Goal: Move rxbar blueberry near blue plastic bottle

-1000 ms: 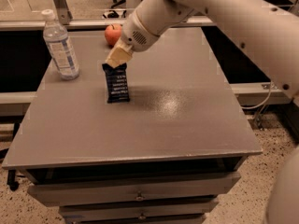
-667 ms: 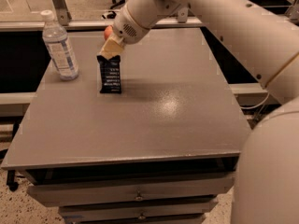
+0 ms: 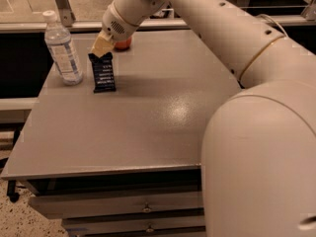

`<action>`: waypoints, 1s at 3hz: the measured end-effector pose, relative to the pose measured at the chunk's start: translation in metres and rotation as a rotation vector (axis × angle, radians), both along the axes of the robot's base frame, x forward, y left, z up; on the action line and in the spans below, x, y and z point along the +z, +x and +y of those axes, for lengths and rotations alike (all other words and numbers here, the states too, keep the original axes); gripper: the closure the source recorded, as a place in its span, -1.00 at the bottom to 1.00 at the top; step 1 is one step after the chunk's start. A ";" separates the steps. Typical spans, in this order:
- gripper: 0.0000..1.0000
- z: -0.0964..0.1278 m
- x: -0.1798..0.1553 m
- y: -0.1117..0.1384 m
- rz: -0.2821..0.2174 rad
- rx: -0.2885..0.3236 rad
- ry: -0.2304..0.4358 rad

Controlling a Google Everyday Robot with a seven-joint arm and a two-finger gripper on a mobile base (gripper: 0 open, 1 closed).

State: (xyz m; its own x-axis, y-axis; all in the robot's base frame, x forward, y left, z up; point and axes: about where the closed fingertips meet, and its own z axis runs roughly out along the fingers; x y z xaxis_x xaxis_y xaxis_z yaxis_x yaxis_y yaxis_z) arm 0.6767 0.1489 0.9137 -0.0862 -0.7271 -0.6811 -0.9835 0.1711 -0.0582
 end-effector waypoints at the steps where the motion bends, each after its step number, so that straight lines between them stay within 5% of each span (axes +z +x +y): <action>1: 1.00 0.024 -0.009 0.004 0.018 0.016 0.008; 3: 0.19 0.041 -0.010 0.016 0.006 0.028 -0.005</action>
Offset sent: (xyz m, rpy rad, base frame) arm 0.0161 0.0535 -0.0091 0.0033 0.0193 0.0423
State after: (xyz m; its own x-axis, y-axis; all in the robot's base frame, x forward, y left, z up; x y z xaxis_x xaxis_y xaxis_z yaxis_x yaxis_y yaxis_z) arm 0.6926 0.1901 0.9035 -0.0693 -0.7326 -0.6771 -0.9883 0.1427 -0.0532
